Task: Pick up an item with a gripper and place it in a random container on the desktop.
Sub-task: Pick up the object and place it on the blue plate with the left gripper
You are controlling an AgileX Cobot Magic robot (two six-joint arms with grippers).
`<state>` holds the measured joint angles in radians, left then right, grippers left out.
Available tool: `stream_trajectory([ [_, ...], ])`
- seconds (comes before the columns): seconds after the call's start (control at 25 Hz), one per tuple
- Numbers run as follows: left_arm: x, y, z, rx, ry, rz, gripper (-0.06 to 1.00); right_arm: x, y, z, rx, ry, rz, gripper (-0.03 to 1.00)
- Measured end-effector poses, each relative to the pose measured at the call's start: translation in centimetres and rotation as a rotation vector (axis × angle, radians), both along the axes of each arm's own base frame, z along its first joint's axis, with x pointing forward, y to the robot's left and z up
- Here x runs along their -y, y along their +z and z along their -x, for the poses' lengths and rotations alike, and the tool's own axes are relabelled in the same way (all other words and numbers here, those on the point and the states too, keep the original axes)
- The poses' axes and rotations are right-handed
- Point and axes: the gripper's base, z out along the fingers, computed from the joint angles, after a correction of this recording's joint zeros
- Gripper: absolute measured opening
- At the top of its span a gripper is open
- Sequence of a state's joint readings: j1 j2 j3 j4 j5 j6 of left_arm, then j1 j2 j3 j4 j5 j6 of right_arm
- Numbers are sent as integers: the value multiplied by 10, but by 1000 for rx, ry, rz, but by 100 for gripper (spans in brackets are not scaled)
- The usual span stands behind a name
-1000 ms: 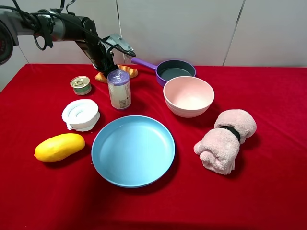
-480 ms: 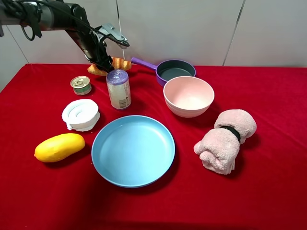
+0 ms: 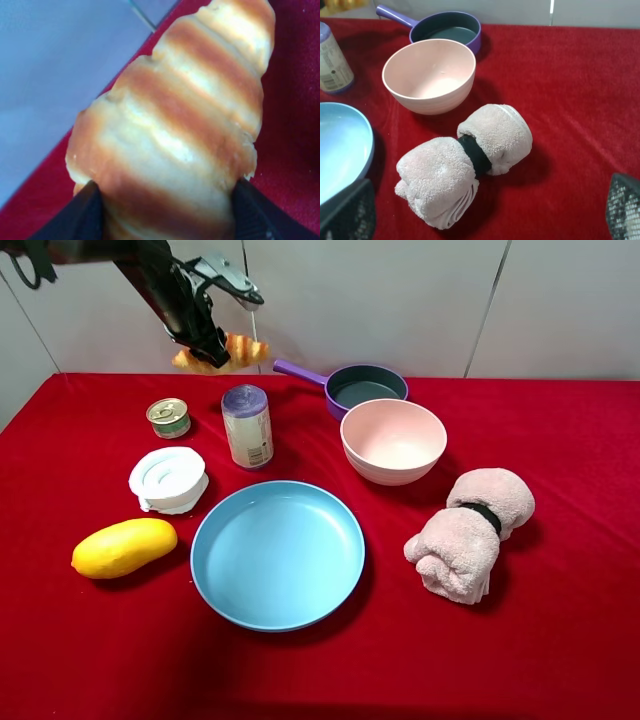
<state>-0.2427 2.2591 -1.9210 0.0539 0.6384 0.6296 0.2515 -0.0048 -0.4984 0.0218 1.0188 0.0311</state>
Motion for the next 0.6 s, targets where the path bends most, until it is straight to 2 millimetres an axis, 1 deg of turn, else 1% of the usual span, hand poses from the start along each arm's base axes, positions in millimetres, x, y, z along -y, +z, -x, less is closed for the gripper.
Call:
stream_trajectory([
  [0.4,-4,57,18,41,5,25,51,0,0,0,0,0,0,69],
  [0.6,3,81,31,50,-9,50,50,0,0,0,0,0,0,69],
])
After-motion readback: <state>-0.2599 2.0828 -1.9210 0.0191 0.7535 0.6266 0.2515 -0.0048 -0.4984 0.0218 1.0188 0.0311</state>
